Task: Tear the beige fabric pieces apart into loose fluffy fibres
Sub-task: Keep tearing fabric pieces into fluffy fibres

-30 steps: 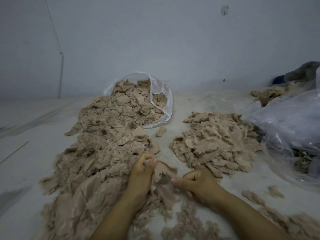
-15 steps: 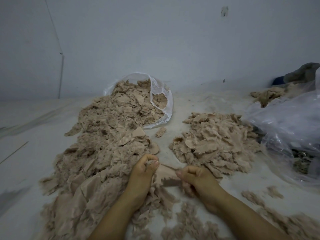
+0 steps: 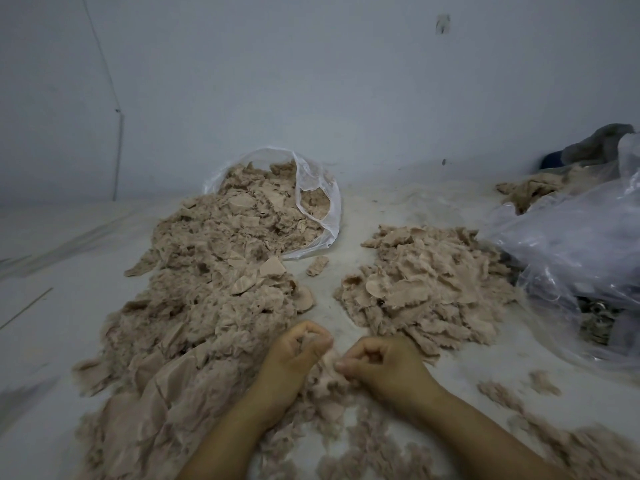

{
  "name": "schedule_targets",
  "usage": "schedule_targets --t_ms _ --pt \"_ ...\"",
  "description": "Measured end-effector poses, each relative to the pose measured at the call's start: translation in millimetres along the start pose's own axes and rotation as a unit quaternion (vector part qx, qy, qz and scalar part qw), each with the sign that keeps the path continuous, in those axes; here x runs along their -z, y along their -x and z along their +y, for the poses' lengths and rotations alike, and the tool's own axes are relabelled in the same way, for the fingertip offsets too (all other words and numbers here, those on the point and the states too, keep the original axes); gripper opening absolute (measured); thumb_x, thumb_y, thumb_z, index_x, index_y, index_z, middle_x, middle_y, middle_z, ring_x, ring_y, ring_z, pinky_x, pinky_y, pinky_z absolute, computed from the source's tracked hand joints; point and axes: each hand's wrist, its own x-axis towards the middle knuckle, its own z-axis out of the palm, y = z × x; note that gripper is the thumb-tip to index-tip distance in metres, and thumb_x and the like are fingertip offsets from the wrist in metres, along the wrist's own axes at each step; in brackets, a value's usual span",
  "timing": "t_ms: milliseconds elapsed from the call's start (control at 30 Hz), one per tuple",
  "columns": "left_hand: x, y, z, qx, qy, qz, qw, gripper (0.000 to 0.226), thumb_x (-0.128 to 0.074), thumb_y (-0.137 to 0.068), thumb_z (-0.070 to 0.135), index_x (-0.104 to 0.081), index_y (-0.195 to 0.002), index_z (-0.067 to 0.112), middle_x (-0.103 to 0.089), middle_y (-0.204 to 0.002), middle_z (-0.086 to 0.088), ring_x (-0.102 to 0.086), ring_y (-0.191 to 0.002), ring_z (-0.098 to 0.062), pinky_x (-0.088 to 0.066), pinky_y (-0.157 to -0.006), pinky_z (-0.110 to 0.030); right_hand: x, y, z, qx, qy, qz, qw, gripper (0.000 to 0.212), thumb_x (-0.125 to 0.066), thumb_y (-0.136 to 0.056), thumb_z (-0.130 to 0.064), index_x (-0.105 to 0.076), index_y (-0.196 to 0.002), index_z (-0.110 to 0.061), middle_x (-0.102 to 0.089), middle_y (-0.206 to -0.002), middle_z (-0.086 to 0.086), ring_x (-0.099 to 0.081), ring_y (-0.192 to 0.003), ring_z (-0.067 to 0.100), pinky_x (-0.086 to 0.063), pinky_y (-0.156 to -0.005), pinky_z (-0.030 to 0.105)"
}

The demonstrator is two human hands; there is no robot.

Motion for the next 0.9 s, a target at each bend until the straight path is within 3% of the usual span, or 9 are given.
schedule_targets --t_ms 133,233,300,400,533,600,700,800,900 --pt "7 -3 -1 0.041 0.055 0.051 0.996 0.013 -0.056 -0.09 0.023 -0.058 -0.082 0.012 -0.051 -0.056 0.0 -0.042 -0.051 -0.019 -0.036 -0.043 -0.021 9 -4 0 0.019 -0.05 0.074 0.996 0.018 -0.07 -0.084 -0.015 -0.066 -0.067 -0.018 -0.056 -0.051 -0.003 -0.043 -0.038 0.007 -0.034 -0.041 0.018" --pt "1 0 -1 0.046 0.1 -0.033 0.993 0.012 -0.059 -0.083 0.027 -0.061 -0.073 0.02 -0.055 -0.058 -0.002 -0.05 -0.049 -0.012 -0.042 -0.046 -0.021 2 0 -4 -0.001 -0.093 -0.019 0.995 0.011 -0.072 -0.082 -0.02 -0.066 -0.092 -0.021 -0.068 -0.073 -0.002 -0.047 -0.042 0.011 -0.037 -0.04 0.021" --pt "-1 1 -1 0.042 0.111 -0.062 0.991 0.011 -0.06 -0.081 0.028 -0.062 -0.072 0.022 -0.056 -0.058 -0.001 -0.051 -0.049 -0.01 -0.043 -0.046 -0.02 -3 1 -1 -0.01 -0.077 -0.056 0.995 0.014 -0.073 -0.082 -0.017 -0.066 -0.094 -0.016 -0.065 -0.063 0.001 -0.046 -0.04 0.01 -0.036 -0.039 0.02" --pt "1 -3 -5 0.046 0.083 0.012 0.995 0.013 -0.061 -0.08 0.032 -0.061 -0.074 0.021 -0.048 -0.053 0.004 -0.041 -0.043 -0.007 -0.036 -0.038 -0.019 0 -2 -2 0.003 -0.054 -0.01 0.998 0.012 -0.067 -0.086 -0.012 -0.065 -0.075 -0.008 -0.05 -0.043 -0.002 -0.039 -0.036 0.007 -0.032 -0.039 0.018" --pt "9 -8 -7 0.084 0.137 0.101 0.982 0.023 -0.055 -0.088 0.032 -0.06 -0.09 0.01 -0.047 -0.048 0.006 -0.037 -0.035 -0.008 -0.03 -0.031 -0.017 7 -5 -1 0.0 -0.109 0.084 0.99 0.017 -0.062 -0.09 -0.015 -0.062 -0.077 -0.005 -0.049 -0.059 0.012 -0.039 -0.047 0.016 -0.032 -0.045 0.022" --pt "8 -7 -6 0.083 0.123 0.055 0.987 0.031 -0.06 -0.08 0.041 -0.067 -0.093 0.014 -0.063 -0.059 0.004 -0.058 -0.047 -0.01 -0.044 -0.038 -0.02 5 -4 0 0.016 -0.108 0.087 0.99 0.024 -0.064 -0.087 -0.023 -0.062 -0.082 0.0 -0.051 -0.066 0.019 -0.041 -0.056 0.023 -0.034 -0.053 0.031" --pt "-3 -2 -6 0.115 0.085 -0.028 0.989 0.039 -0.073 -0.067 0.039 -0.07 -0.098 0.016 -0.074 -0.09 -0.003 -0.07 -0.082 -0.019 -0.057 -0.069 -0.028 -3 -4 3 0.039 -0.077 0.069 0.994 0.023 -0.066 -0.085 -0.026 -0.063 -0.082 -0.004 -0.051 -0.066 0.018 -0.043 -0.06 0.024 -0.035 -0.059 0.035" --pt "-2 -3 -6 0.113 0.104 0.029 0.988 0.016 -0.066 -0.083 0.022 -0.066 -0.073 0.009 -0.063 -0.064 -0.014 -0.057 -0.05 -0.022 -0.047 -0.044 -0.024 -2 -8 5 0.053 -0.047 0.12 0.99 0.017 -0.064 -0.089 -0.018 -0.061 -0.075 -0.009 -0.055 -0.061 0.007 -0.047 -0.056 0.018 -0.039 -0.053 0.026" --pt "11 -8 -7 0.133 0.134 0.096 0.977 0.019 -0.063 -0.083 0.021 -0.056 -0.07 0.009 -0.042 -0.046 -0.001 -0.032 -0.033 -0.011 -0.024 -0.033 -0.014 11 -13 5 0.054 -0.069 0.184 0.979 0.017 -0.062 -0.09 -0.016 -0.061 -0.076 -0.007 -0.056 -0.06 0.006 -0.046 -0.05 0.011 -0.037 -0.045 0.016"
